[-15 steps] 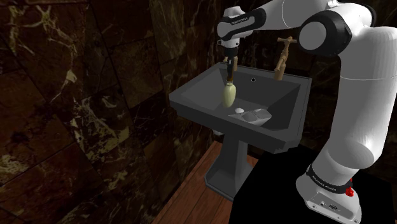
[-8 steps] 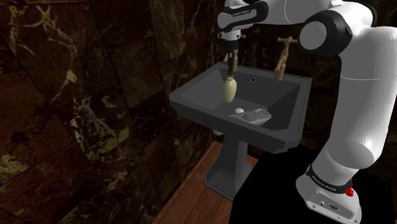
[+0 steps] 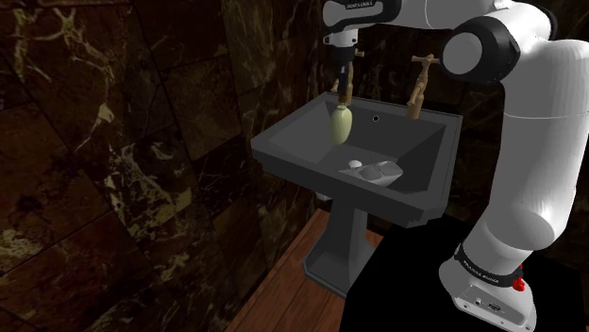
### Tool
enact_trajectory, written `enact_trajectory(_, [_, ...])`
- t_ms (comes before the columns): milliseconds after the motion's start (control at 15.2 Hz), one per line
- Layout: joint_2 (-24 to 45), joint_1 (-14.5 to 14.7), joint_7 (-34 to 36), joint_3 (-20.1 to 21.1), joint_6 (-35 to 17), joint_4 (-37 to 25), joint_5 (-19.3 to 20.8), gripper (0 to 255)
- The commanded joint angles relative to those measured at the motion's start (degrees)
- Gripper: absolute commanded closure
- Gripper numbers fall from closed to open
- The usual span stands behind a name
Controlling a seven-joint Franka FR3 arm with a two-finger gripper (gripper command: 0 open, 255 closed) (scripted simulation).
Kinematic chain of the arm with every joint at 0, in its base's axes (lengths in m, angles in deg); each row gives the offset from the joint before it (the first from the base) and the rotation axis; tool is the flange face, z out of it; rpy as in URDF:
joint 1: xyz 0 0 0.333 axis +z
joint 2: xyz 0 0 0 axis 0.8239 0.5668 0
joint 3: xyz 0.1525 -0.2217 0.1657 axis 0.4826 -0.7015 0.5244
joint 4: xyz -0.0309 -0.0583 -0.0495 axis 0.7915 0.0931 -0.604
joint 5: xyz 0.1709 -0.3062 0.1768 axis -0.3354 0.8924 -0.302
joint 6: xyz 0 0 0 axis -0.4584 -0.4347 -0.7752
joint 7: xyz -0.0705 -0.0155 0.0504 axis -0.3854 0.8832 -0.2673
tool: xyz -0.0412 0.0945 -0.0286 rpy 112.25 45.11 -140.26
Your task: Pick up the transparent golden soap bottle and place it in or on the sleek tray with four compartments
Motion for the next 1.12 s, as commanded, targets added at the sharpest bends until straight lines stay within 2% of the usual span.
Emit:
enact_trajectory(0, [0.20, -0.21, -0.22, -0.08, 1.24, -1.46, -0.06, 255])
enact_trajectory(528, [-17.59, 3.23, 3.53, 0.75, 2.88, 14.25, 4.30, 255])
enact_trajectory(1056, [-32.25, 4.76, 7.63, 3.33, 8.83, 22.79, 7.05, 255])
